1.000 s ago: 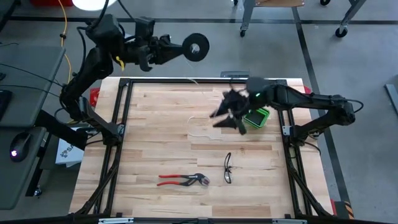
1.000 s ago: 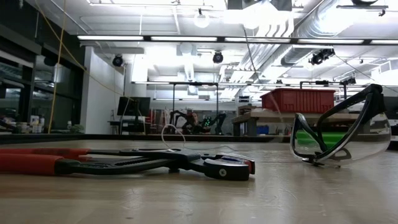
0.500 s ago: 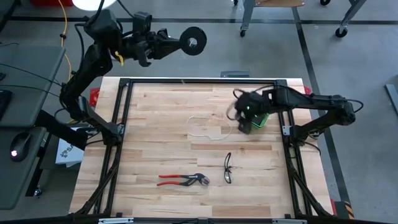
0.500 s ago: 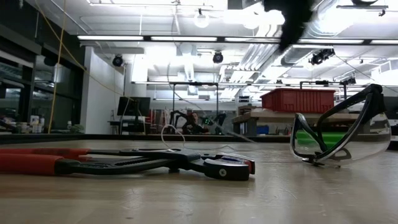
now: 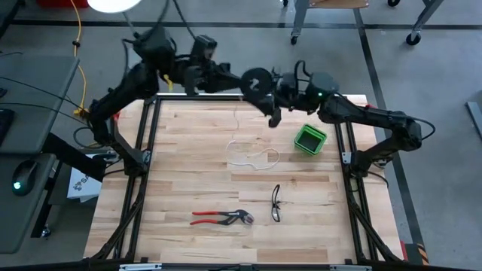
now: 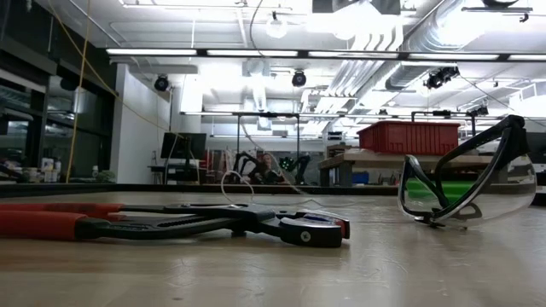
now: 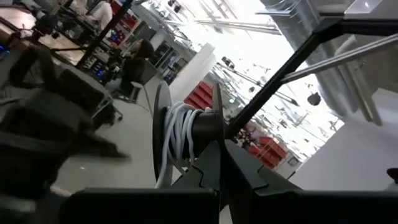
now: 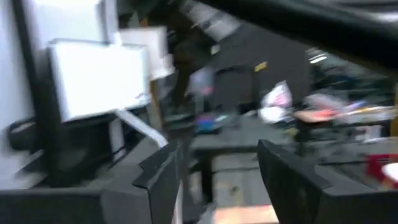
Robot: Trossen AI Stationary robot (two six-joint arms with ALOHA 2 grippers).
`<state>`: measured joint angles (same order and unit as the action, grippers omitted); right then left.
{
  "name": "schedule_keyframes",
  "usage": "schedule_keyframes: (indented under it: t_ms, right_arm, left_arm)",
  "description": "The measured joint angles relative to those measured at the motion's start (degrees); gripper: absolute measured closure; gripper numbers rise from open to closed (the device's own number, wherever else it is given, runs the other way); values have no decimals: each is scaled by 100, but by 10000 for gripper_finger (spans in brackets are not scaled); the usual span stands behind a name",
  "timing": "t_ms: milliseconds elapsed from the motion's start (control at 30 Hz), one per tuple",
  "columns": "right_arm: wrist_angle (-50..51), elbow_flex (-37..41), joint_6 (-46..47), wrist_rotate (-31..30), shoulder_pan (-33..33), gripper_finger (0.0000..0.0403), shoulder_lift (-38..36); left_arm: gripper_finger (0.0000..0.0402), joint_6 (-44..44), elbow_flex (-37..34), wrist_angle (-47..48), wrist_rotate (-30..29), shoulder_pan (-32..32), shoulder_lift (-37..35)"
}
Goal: Coil cords
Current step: Coil the wire into the spool
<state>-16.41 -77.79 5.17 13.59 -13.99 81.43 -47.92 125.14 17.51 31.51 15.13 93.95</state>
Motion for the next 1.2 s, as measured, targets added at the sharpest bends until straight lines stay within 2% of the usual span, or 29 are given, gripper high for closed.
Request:
schedule_keyframes:
  t_ms: [167, 333, 633, 800, 1000, 1200]
  right_arm:
    - [422, -464, -290, 701, 209, 222, 268]
    - [1001, -831, -582, 847, 427, 236, 332]
    - [3572, -1844, -1066, 602, 423, 238, 245]
    - [3587, -2058, -1018, 652, 430, 238, 238]
    - [3316, -2065, -1193, 80, 439, 238, 413]
    - [3222, -2065, -1149, 433, 441, 238, 533]
  left_arm:
    - [402, -137, -2, -163, 51, -72, 123]
    - [402, -180, -2, -151, 79, -73, 127]
    - [402, -302, 0, -100, 235, -54, 24]
    - [401, -299, 0, -126, 117, -54, 51]
    - [402, -301, 0, -137, 82, -54, 136]
    - [401, -297, 0, -189, 47, -36, 134]
